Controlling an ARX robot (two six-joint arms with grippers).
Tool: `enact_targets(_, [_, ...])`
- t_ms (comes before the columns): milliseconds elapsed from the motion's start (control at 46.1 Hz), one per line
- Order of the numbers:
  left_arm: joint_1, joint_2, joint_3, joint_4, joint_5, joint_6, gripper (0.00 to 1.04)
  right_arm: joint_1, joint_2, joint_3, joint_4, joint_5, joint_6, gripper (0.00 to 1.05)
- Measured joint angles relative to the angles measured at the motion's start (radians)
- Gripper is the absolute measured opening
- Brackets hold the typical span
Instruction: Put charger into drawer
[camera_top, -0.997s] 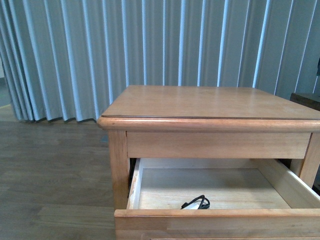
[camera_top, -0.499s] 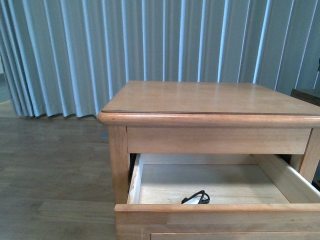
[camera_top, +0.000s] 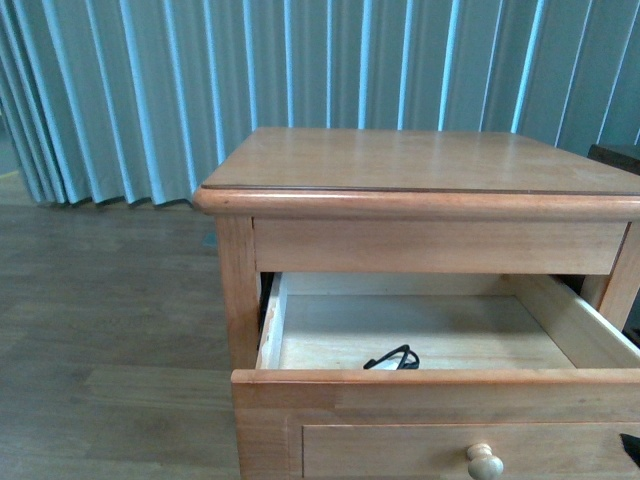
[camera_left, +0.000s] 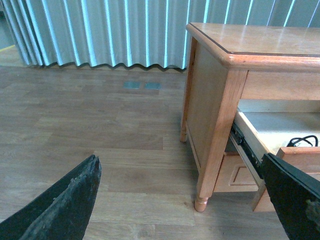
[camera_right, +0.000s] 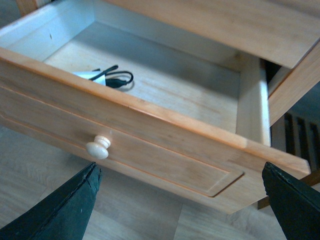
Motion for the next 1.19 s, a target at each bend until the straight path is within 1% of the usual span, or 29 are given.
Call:
enact_targets(65, [0.0, 0.0, 0.0, 0.0, 0.0, 0.0, 0.99, 0.013, 0.066, 0.042, -0.06, -0.007, 0.013, 0.96])
enact_targets(173, [0.0, 0.0, 0.0, 0.0, 0.0, 0.0, 0.99, 0.04, 0.178, 0.1, -0.082, 0.002, 0.01, 0.96])
enact_targets(477, [0.0, 0.0, 0.0, 0.0, 0.0, 0.0, 0.99, 0.111, 0.374, 0.201, -0.022, 0.063, 0.007, 0.96])
enact_targets(694, [0.0, 0.0, 0.0, 0.0, 0.0, 0.0, 0.99, 0.132, 0.506, 0.286, 0.011, 0.087, 0.034, 0.96])
enact_targets(932, [0.0, 0.0, 0.0, 0.0, 0.0, 0.0, 0.99, 0.146, 0.652, 0.437, 0.038, 0.121, 0.048, 0.96])
enact_targets(1192, [0.0, 0.0, 0.0, 0.0, 0.0, 0.0, 0.99, 0.171, 0.819, 0.664, 0.023, 0.163, 0.049, 0.96])
